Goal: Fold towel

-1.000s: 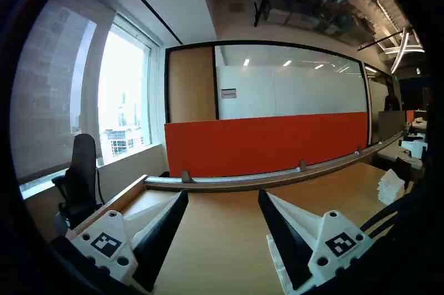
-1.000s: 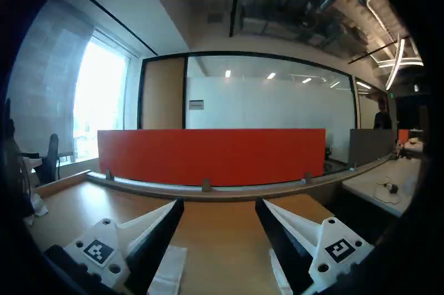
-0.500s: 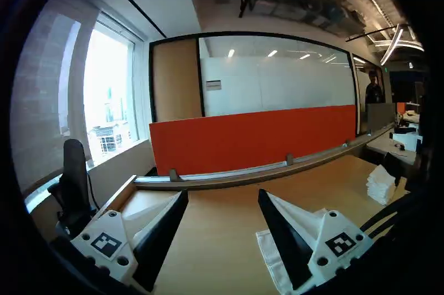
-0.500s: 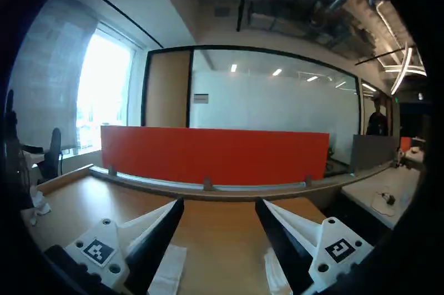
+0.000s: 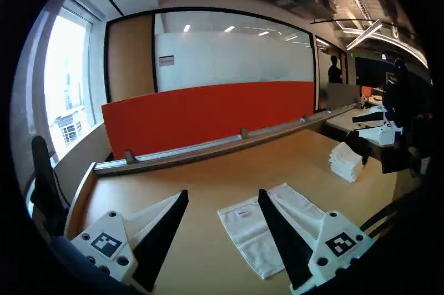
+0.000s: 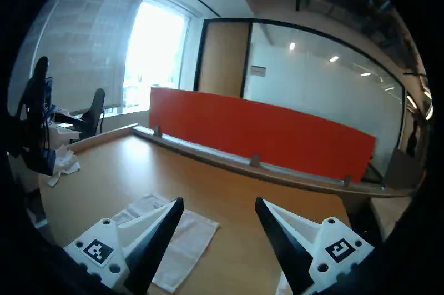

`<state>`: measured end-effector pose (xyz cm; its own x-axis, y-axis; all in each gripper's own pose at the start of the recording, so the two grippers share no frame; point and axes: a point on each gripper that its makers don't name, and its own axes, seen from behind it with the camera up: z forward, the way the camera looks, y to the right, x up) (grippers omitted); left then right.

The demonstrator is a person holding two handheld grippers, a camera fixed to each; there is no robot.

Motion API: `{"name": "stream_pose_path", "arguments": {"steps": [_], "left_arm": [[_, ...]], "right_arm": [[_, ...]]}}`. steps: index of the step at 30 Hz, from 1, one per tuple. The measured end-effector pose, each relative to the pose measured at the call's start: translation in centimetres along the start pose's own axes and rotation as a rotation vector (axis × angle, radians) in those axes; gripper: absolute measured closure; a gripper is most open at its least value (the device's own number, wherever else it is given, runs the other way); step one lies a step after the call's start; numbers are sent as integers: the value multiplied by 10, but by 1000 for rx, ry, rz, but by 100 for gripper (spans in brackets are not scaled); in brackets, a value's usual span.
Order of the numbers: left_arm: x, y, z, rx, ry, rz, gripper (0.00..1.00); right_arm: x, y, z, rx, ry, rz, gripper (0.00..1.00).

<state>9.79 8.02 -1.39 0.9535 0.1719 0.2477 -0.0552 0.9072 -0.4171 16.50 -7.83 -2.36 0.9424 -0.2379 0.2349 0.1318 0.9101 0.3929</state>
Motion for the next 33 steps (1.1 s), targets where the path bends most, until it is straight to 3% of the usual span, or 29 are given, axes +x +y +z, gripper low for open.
{"name": "stream_pose_path", "arguments": {"steps": [12, 23, 33], "left_arm": [[-39, 32, 7, -138, -107, 41, 6], [-90, 58, 14, -196, -189, 68, 6], [-143, 72, 18, -225, -271, 108, 6]], "right_arm": [[-36, -26, 5, 121, -122, -58, 0], [-91, -44, 12, 178, -204, -76, 0], [-147, -58, 17, 204, -279, -76, 0]]}}
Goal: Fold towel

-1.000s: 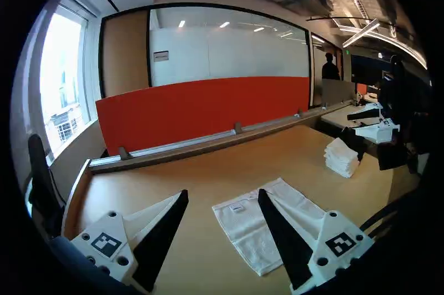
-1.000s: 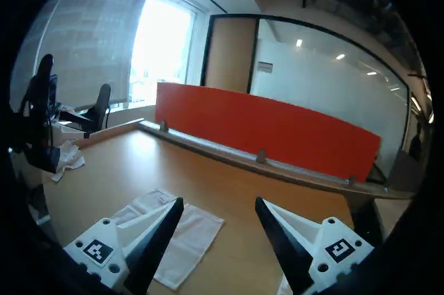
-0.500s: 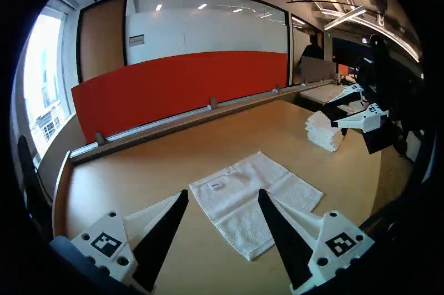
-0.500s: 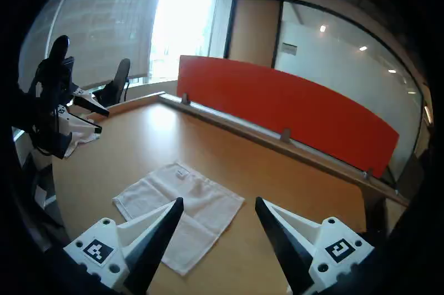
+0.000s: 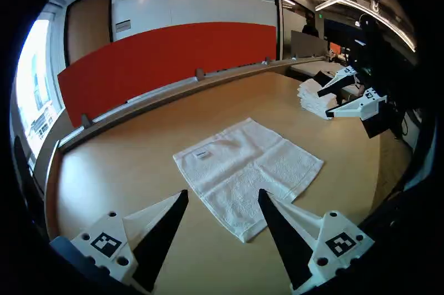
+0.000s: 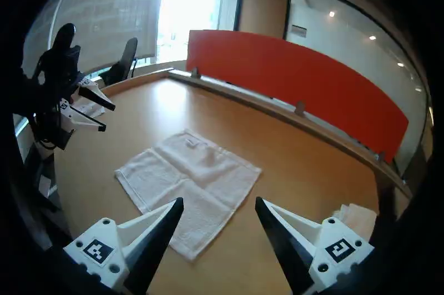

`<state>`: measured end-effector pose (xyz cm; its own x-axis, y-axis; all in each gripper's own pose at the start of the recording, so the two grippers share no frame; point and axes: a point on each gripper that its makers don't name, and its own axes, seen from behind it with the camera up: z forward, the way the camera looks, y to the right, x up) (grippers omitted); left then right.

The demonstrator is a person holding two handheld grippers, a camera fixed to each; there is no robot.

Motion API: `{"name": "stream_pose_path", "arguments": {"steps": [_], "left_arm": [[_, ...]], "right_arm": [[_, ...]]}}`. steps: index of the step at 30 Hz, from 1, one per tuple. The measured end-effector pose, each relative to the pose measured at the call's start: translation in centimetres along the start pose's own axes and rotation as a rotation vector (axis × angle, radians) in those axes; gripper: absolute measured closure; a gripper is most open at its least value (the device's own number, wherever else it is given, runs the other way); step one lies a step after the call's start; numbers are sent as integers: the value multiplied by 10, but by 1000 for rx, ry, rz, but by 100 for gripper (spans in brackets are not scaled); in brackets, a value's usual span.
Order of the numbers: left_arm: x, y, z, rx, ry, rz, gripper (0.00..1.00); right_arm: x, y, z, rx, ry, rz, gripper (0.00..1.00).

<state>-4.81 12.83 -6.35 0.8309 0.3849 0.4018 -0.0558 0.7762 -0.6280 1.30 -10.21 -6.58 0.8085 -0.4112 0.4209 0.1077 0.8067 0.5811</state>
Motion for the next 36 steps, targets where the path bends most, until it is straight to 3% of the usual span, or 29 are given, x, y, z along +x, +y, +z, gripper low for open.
{"name": "stream_pose_path", "arguments": {"steps": [17, 36], "left_arm": [[-89, 24, 38, -70, -182, 49, 6], [-128, 35, 57, -126, -312, 46, 6]], "right_arm": [[-80, -29, 31, 66, -143, -35, 0], [-128, -45, 45, 122, -259, -34, 0]]}}
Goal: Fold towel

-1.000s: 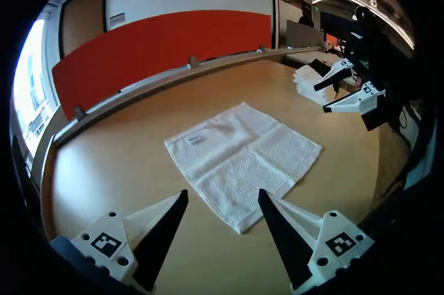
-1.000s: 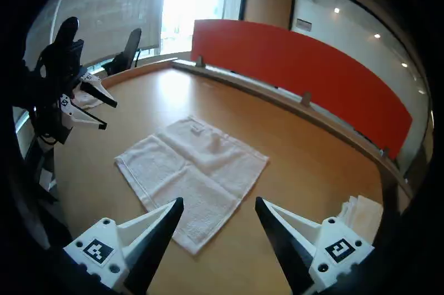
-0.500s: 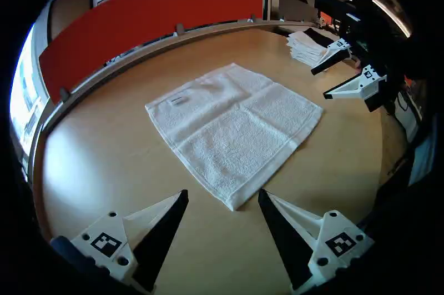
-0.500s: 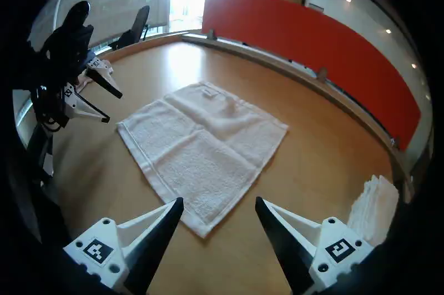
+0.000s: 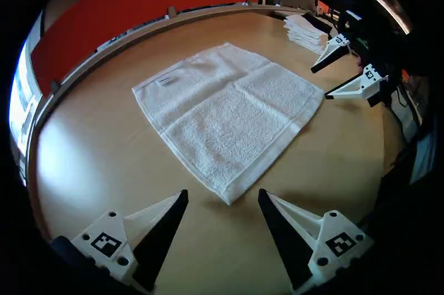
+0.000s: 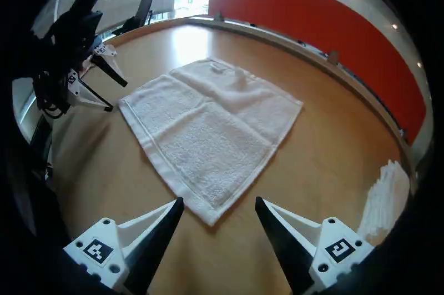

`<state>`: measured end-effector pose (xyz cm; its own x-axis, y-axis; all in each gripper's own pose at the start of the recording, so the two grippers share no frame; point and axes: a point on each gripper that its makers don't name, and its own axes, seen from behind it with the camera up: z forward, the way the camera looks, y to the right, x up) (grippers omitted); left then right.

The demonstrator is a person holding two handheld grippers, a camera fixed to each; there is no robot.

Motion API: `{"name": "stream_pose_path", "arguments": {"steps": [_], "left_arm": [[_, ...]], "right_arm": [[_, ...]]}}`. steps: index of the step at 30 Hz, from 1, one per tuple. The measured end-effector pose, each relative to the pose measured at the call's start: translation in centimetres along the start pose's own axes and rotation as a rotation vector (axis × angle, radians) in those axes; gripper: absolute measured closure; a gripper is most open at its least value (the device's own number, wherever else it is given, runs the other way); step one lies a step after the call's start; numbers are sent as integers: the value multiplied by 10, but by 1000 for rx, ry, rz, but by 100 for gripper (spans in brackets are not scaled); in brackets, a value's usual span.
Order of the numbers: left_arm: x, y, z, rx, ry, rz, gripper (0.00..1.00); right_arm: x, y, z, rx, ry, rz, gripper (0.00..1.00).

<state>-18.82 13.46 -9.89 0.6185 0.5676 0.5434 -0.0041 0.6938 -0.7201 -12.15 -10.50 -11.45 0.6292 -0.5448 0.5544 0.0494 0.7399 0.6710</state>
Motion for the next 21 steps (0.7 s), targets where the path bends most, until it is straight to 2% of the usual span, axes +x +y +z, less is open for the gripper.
{"name": "stream_pose_path", "arguments": {"steps": [5, 12, 18, 21], "left_arm": [[-4, 1, 3, -14, -23, -18, 6], [-4, 4, 5, -22, -43, -26, 7], [-5, 2, 5, -8, -59, -25, 12], [-6, 0, 5, 4, -69, -20, 19]], "right_arm": [[-3, -1, 2, 11, -12, 2, 2], [-10, -1, 4, 29, -32, -1, 14], [-13, -5, 5, 53, -41, -2, 23], [-13, -7, 5, 63, -43, 4, 29]]}}
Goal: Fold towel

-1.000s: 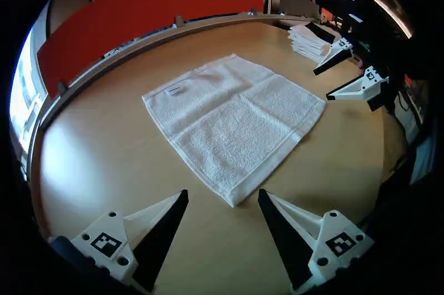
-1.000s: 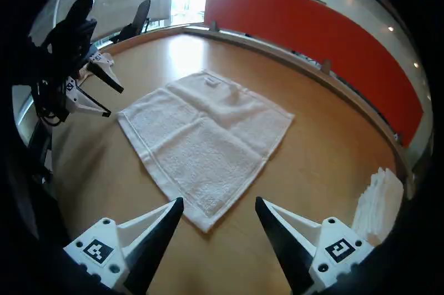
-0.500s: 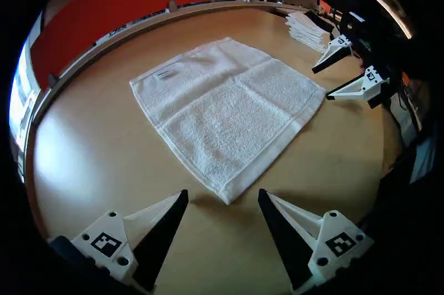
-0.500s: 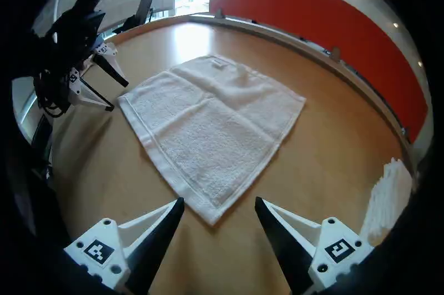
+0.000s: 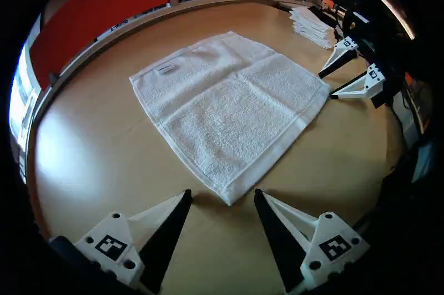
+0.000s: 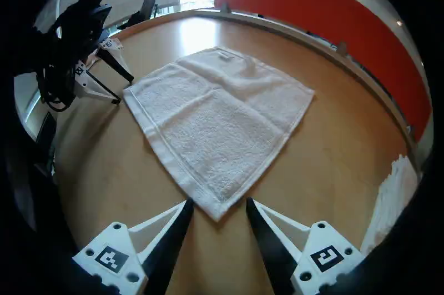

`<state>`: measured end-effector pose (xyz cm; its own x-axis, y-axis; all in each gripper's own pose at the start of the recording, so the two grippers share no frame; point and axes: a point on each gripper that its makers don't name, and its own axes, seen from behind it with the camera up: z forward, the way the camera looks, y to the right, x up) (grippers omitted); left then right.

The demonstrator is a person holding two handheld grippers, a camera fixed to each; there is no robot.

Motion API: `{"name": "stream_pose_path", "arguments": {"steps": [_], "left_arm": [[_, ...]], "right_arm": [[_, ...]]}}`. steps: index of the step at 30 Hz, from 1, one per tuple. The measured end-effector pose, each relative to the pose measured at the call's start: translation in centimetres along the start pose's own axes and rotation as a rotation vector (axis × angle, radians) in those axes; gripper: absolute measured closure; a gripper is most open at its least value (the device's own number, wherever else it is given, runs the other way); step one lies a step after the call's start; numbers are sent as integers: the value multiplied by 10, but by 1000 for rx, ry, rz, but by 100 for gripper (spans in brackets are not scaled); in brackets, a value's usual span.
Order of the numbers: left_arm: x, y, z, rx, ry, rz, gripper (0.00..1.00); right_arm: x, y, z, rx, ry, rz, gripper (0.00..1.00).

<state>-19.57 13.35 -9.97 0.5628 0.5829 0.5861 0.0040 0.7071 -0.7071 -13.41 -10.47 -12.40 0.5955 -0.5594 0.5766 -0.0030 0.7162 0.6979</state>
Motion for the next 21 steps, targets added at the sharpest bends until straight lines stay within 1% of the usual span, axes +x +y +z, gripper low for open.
{"name": "stream_pose_path", "arguments": {"steps": [5, 14, 21], "left_arm": [[0, -1, 0, 11, -10, -4, 22], [0, 6, 0, 10, -13, -1, 39], [0, 10, 1, 9, -20, -5, 46]], "right_arm": [[0, -2, 1, 9, 1, 1, 35], [0, -3, 1, 7, 6, 9, 45], [-1, -1, 1, -2, 4, 26, 61]]}}
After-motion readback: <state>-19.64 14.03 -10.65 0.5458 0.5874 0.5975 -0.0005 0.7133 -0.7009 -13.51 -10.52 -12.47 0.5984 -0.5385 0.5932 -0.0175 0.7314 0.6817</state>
